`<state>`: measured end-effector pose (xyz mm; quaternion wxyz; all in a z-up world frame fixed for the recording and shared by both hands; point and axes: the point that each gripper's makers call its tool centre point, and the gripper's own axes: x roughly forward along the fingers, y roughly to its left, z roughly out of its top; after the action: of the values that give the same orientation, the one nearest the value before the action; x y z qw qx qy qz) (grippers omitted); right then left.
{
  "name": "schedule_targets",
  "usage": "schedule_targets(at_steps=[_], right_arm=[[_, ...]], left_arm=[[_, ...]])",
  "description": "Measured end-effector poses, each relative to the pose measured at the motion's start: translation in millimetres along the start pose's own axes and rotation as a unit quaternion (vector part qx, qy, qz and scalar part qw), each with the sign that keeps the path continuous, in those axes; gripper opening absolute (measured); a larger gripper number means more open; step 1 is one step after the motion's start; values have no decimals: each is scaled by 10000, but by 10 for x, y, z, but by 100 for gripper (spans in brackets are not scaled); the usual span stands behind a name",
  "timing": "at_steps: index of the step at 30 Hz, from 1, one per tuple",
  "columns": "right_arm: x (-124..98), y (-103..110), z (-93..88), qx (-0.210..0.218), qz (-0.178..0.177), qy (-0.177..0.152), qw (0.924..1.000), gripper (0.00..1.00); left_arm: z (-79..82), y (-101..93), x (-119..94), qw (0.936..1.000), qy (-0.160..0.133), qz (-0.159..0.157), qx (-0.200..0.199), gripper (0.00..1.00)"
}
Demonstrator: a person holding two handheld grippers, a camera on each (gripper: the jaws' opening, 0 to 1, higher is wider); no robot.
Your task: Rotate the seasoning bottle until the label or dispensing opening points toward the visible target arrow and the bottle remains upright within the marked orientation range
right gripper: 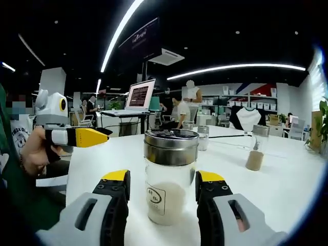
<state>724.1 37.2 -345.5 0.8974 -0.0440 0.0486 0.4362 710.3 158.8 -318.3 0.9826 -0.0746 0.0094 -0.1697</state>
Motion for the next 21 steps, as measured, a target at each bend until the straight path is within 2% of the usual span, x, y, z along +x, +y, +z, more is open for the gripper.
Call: schedule_targets(at_steps=[3, 6, 9, 10, 13, 19, 21], right_arm=[[-3, 6, -21, -227, 54, 65, 9997, 51], [-1, -3, -21, -128, 208, 51, 9997, 51], [8, -15, -49, -491, 335, 180, 9981, 51], [10, -24, -40, -431, 359, 154, 9983, 51], [26, 3, -27, -202, 767, 92, 9968, 51], [53, -9, -4, -28, 1173, -23, 9931, 50], [66, 51, -47, 167, 1403, 76, 9899, 48]], left_arm=[[0, -1, -2, 10000, 3, -8, -10, 91], [-3, -9, -2, 10000, 10, -18, 8, 91], [-8, -16, 0, 10000, 20, -33, 1, 91], [-10, -15, 1, 10000, 25, -33, -2, 91], [-1, -19, 4, 10000, 31, -47, 22, 91], [-8, -55, 13, 9999, 62, -90, 86, 91], [-20, -60, 18, 9999, 81, -96, 83, 91]])
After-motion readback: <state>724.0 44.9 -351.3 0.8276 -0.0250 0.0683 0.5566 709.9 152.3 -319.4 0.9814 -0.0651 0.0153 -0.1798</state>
